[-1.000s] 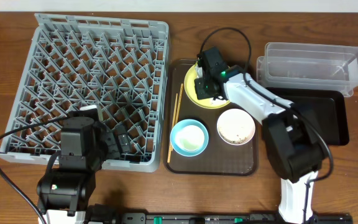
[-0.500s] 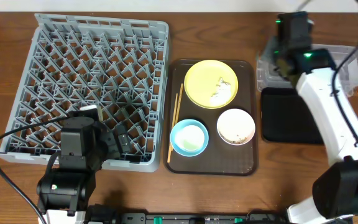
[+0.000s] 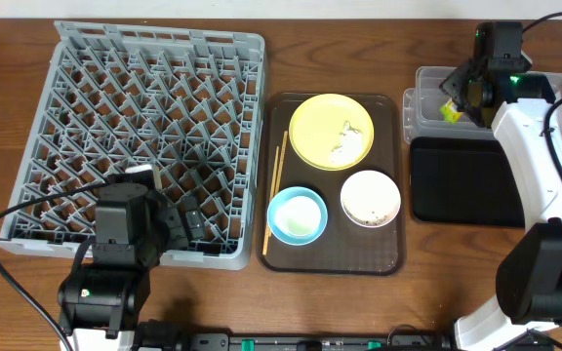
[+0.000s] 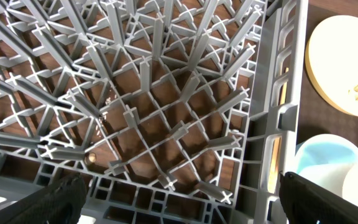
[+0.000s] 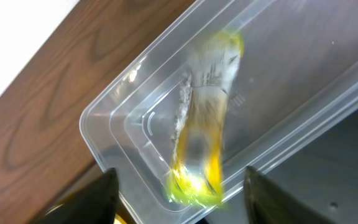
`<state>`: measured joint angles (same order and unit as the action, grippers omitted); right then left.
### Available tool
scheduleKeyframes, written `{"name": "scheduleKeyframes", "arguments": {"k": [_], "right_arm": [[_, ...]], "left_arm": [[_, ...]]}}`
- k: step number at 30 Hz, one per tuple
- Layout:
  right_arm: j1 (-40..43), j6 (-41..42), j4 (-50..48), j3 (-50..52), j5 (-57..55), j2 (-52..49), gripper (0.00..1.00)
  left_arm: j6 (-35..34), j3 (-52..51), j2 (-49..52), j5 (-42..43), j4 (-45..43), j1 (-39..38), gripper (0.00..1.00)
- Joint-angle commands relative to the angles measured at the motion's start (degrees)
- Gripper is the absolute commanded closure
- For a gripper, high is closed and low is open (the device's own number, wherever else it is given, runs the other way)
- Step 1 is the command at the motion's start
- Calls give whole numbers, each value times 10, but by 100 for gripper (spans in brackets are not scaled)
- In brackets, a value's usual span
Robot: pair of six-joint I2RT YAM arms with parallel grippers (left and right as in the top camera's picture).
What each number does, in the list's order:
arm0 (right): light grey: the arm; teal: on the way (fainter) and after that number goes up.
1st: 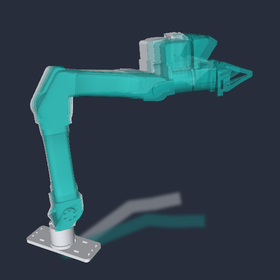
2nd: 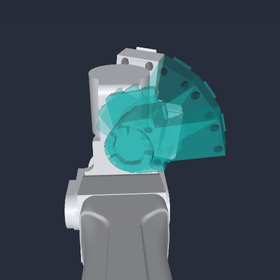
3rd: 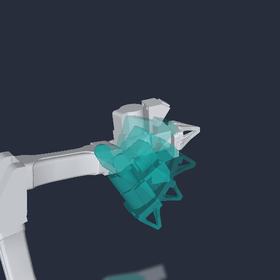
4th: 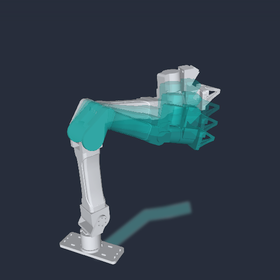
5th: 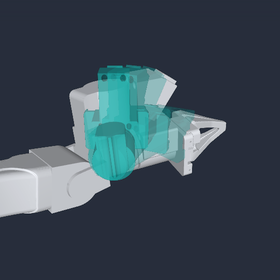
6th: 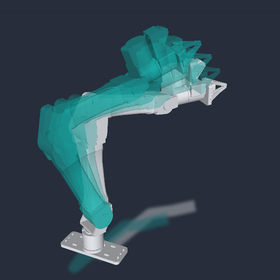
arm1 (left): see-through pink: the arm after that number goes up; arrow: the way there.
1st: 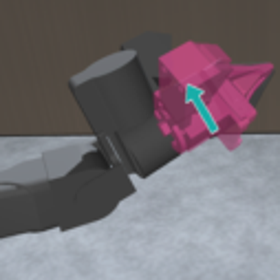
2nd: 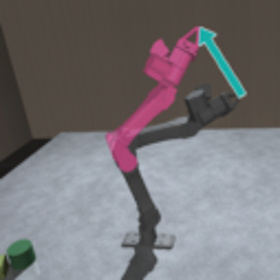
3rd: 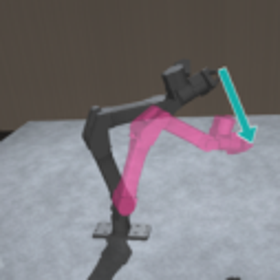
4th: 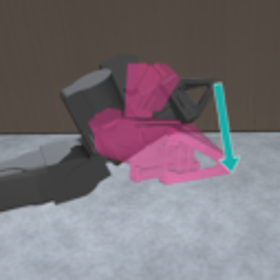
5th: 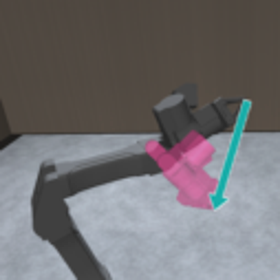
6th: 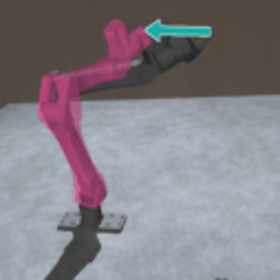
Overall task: Sort waste into correct bins and load items into the dishwasher
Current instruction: 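Carry the wrapper right and drop it into the clear plastic bin, then move the right gripper back to the yellow plate and grasp the white tissue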
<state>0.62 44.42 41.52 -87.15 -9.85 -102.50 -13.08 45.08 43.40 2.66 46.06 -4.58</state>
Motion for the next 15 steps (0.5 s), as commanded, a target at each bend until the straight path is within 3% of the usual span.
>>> {"name": "scheduleKeyframes", "arguments": {"k": [1, 6, 11, 15], "right_arm": [[6, -16, -1, 3, -2, -4, 27], [-3, -126, -20, 2, 73, 5, 16], [-55, -337, -19, 2, 225, 9, 14], [-115, -385, 23, 13, 201, 8, 14]], "left_arm": [[10, 13, 0, 1, 0, 0, 1], [10, 13, 0, 1, 0, 0, 1], [10, 13, 0, 1, 0, 0, 0], [10, 13, 0, 1, 0, 0, 1]]}}
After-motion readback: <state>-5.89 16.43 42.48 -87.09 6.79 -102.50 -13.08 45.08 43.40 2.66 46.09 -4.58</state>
